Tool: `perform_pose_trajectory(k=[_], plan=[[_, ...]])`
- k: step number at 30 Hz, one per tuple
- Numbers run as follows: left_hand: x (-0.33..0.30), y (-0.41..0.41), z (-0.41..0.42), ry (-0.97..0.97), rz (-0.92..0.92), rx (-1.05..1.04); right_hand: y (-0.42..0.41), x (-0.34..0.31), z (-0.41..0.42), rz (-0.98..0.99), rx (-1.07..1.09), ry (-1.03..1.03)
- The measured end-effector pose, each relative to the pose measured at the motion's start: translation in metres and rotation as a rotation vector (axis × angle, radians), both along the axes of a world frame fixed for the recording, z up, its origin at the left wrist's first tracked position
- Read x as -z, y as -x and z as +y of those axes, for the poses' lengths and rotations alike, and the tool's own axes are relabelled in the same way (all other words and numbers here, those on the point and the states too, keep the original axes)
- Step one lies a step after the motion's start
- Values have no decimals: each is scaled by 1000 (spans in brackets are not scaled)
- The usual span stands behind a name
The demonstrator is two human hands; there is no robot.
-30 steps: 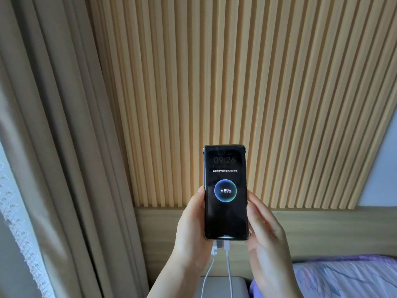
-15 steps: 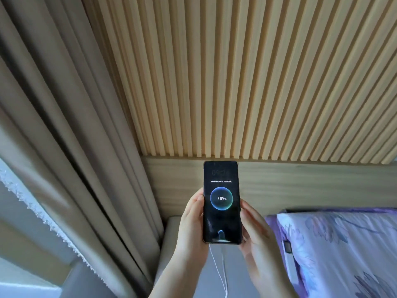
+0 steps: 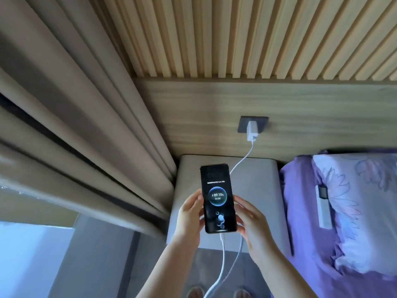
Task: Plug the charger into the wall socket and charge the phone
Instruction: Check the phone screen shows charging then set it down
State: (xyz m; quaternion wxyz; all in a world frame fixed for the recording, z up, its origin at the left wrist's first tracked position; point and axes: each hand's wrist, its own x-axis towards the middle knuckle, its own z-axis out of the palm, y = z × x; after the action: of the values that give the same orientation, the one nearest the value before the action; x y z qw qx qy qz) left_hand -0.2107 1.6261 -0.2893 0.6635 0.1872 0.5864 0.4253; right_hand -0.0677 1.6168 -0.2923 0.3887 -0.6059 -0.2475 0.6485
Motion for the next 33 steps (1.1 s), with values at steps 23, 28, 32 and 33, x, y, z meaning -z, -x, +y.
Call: perform_pose_trajectory(k=[23, 28, 32, 33], plan=[[260, 9, 73, 395, 411, 223, 15, 246, 61, -175, -169, 453], [275, 3, 85, 382, 429, 263, 17, 254, 70, -235, -139, 451], [278, 1, 89, 317, 475, 297, 20, 256, 74, -268, -159, 419], [277, 0, 89, 291, 499, 327, 20, 258, 75, -268, -158, 407]])
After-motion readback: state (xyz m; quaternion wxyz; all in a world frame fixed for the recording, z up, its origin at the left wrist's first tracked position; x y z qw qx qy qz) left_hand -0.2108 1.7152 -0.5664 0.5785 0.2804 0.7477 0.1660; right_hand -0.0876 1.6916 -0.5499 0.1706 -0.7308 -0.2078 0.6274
